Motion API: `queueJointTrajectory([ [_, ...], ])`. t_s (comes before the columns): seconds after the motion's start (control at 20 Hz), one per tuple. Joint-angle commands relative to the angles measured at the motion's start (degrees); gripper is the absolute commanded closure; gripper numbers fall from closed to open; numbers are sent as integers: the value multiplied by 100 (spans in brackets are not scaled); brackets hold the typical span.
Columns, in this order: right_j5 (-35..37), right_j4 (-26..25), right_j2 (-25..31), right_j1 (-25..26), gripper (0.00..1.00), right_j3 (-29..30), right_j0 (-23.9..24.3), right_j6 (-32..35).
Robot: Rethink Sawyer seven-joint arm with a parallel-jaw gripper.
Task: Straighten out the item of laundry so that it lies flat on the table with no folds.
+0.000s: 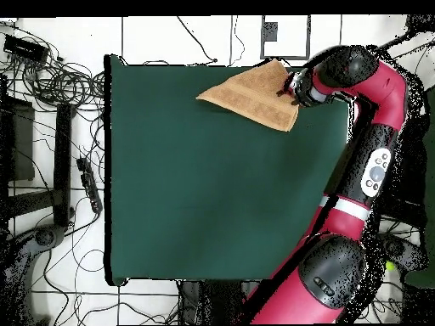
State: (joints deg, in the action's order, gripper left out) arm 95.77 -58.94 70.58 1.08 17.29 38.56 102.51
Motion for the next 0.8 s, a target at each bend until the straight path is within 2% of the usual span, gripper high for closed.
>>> queueJointTrajectory([
  [0.05, 964, -990, 1065, 331, 0, -587, -62, -2003],
  [0.2, 1377, -1636, 1688, 384, 0, -752, 54, -2445],
  [0.3, 1439, -1923, 1914, 420, 0, -783, 104, -2605],
  [0.4, 1202, -2034, 1956, 488, 0, -746, 125, -2652],
  [0.55, 499, -1835, 1735, 651, 0, -546, 155, -2576],
  [0.8, -95, -1839, 1676, 827, 0, -457, 167, -2530],
])
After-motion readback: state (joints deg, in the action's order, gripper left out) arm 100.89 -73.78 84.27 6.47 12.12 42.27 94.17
